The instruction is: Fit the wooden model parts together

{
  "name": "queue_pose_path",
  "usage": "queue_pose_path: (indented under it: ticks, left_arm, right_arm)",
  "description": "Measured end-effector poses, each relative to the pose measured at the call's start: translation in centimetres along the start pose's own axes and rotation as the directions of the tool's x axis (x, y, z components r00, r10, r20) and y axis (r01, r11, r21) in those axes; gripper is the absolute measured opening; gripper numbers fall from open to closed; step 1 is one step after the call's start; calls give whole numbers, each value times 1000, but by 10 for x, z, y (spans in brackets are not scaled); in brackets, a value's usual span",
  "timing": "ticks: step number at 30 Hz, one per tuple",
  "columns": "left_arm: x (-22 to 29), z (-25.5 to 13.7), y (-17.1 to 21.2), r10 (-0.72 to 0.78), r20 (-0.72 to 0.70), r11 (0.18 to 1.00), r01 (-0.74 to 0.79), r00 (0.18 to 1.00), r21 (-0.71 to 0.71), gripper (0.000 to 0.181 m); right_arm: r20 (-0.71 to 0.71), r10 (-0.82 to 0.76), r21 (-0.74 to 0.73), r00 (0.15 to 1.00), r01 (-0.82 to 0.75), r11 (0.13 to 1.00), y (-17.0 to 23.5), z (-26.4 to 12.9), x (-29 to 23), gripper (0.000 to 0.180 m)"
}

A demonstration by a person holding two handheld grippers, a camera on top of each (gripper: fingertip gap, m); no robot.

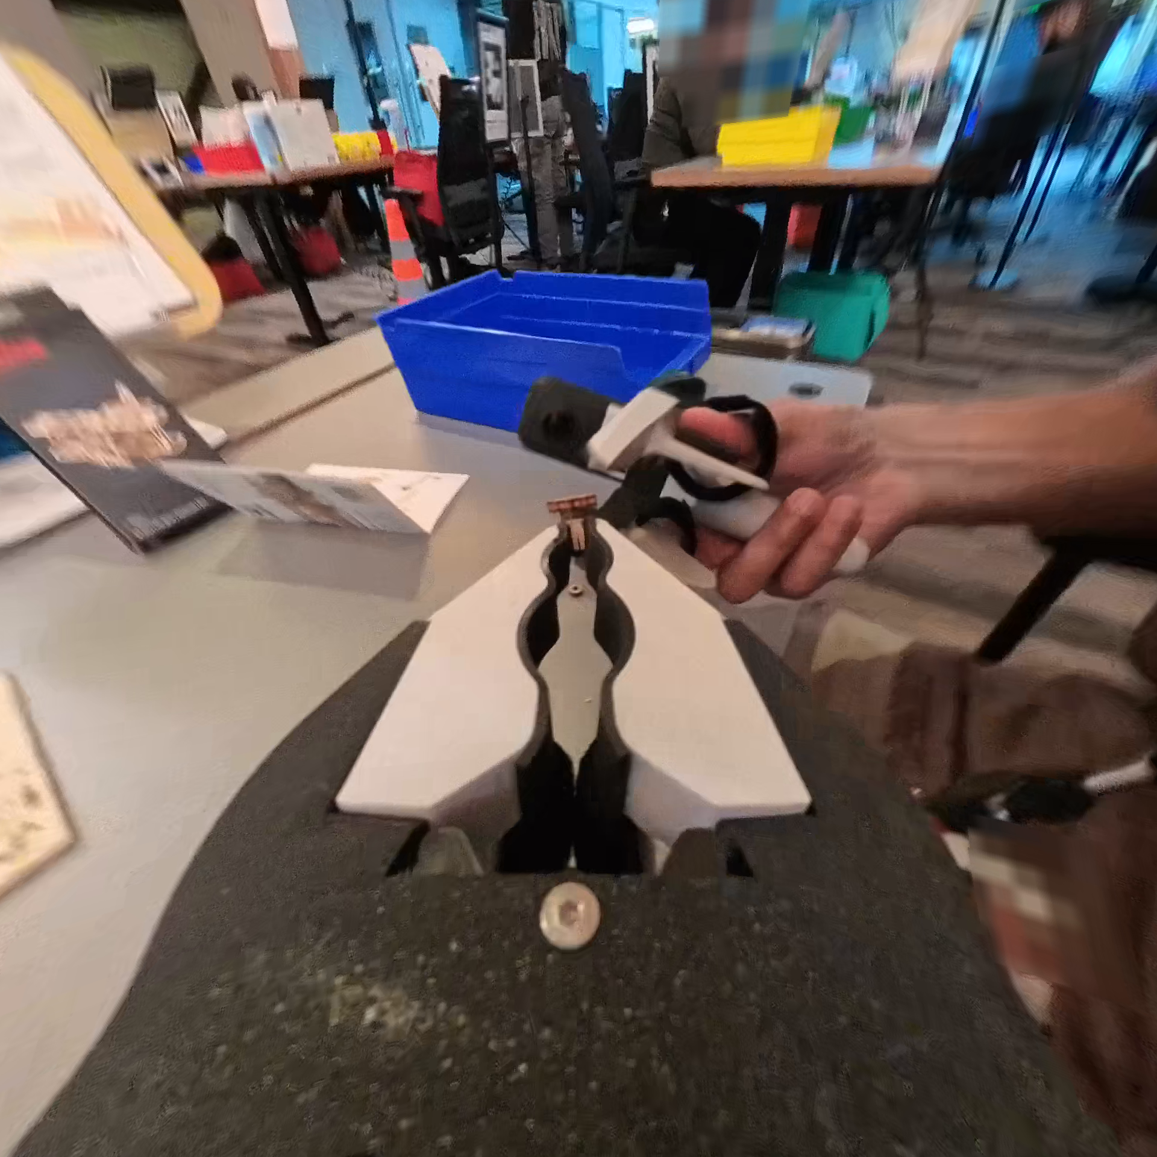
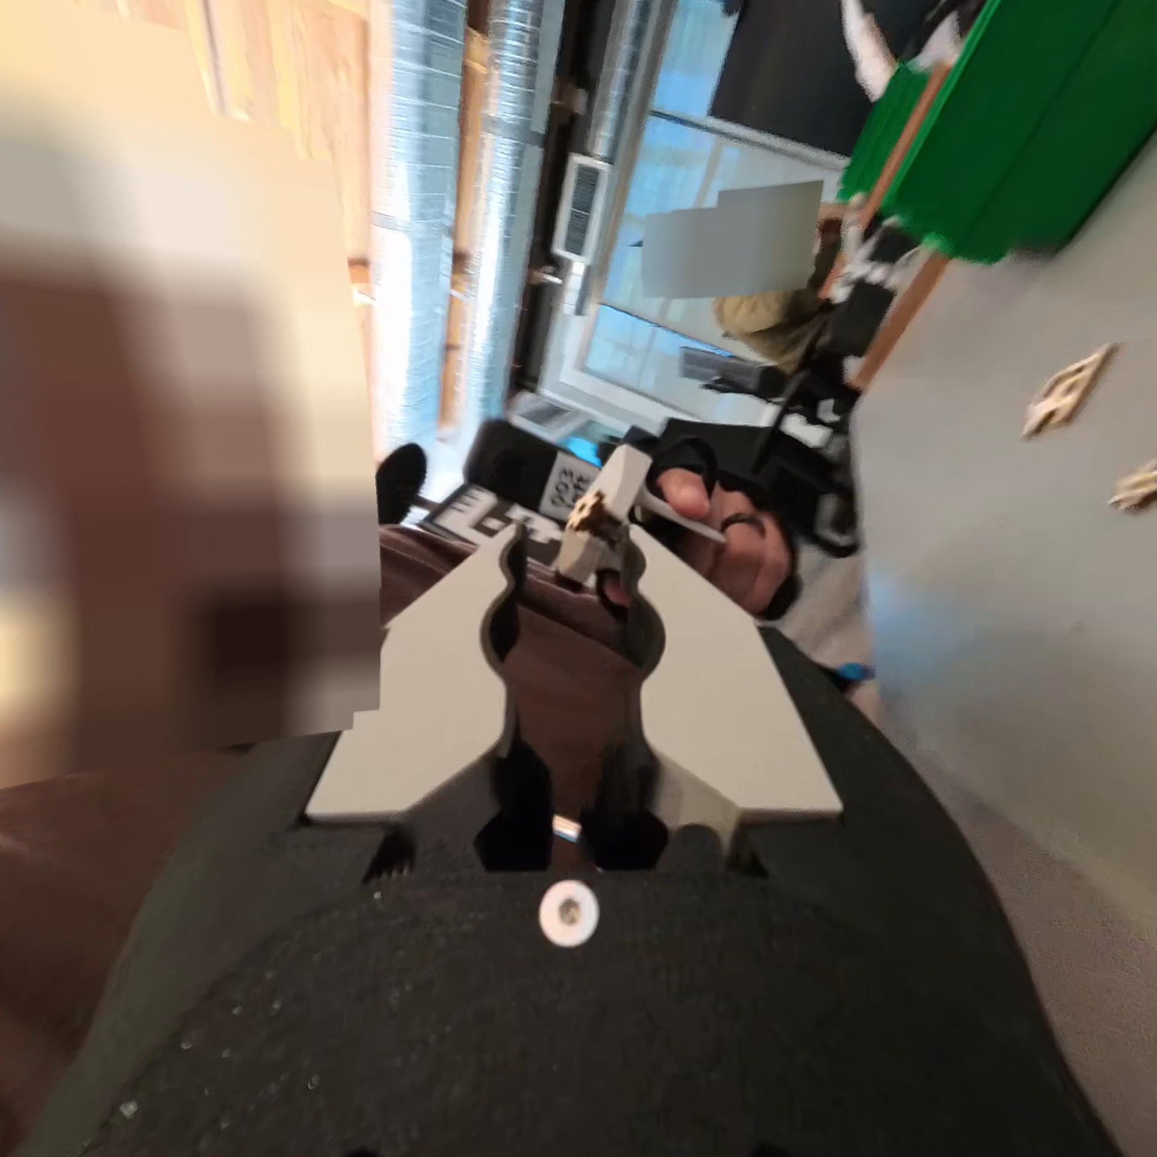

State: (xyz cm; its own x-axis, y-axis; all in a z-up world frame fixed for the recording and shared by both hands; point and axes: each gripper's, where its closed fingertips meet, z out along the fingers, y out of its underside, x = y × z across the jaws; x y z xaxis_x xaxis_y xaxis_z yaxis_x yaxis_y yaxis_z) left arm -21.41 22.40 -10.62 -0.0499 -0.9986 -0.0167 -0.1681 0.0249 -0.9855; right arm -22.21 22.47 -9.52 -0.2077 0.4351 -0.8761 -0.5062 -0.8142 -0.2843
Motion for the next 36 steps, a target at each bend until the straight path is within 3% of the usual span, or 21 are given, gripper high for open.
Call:
queue_pose_path:
  ticks: [2, 3, 5, 6, 9, 11, 13, 15, 18, 26, 31, 36]
  left_arm:
    - [-8, 1, 7, -246, -61, 969, 245, 967, -20, 2]
    - [-12, 1, 11, -372, -81, 928, 371, 925, -27, 2]
    - [-10, 2, 18, -574, -164, 818, 571, 802, -72, 2]
    - [-11, 3, 20, -647, -177, 761, 645, 742, -79, 2]
    - [-3, 4, 22, -783, -242, 612, 780, 573, -132, 1]
    - [7, 4, 21, -819, -290, 555, 812, 496, -181, 1]
    - [15, 4, 23, -842, -306, 517, 827, 444, -220, 1]
    - [24, 4, 27, -857, -316, 493, 824, 407, -279, 1]
    - [31, 3, 29, -864, -330, 479, 820, 380, -312, 1]
    - [31, 5, 32, -896, -333, 398, 863, 293, -311, 1]
    - [29, 7, 30, -908, -353, 339, 892, 227, -298, 2]
    - [28, 6, 27, -896, -368, 364, 885, 247, -292, 2]
  right_arm:
    - [-188, -284, -79, 940, 274, 958, -3, -8, 4, 33]
    - [-278, -455, -153, 846, 428, 891, -5, -11, 5, 37]
    - [-370, -727, -367, 578, 628, 686, -5, -17, 9, 47]
    - [-393, -803, -447, 449, 670, 593, -6, -20, 11, 49]
    - [-339, -921, -599, 190, 711, 367, 6, -16, 15, 44]
    - [-276, -960, -693, 37, 684, 226, 15, -14, 24, 44]
    - [-239, -970, -744, -48, 651, 151, 20, -14, 32, 37]
    - [-207, -975, -740, -85, 665, 100, 24, -11, 31, 26]
    - [-179, -974, -759, -136, 649, 48, 23, -13, 34, 23]
    - [-166, -977, -758, -137, 651, 38, 27, -13, 39, 20]
    - [-202, -974, -764, -101, 639, 92, 25, -15, 45, 21]
    - [-199, -974, -761, -106, 643, 85, 22, -13, 41, 19]
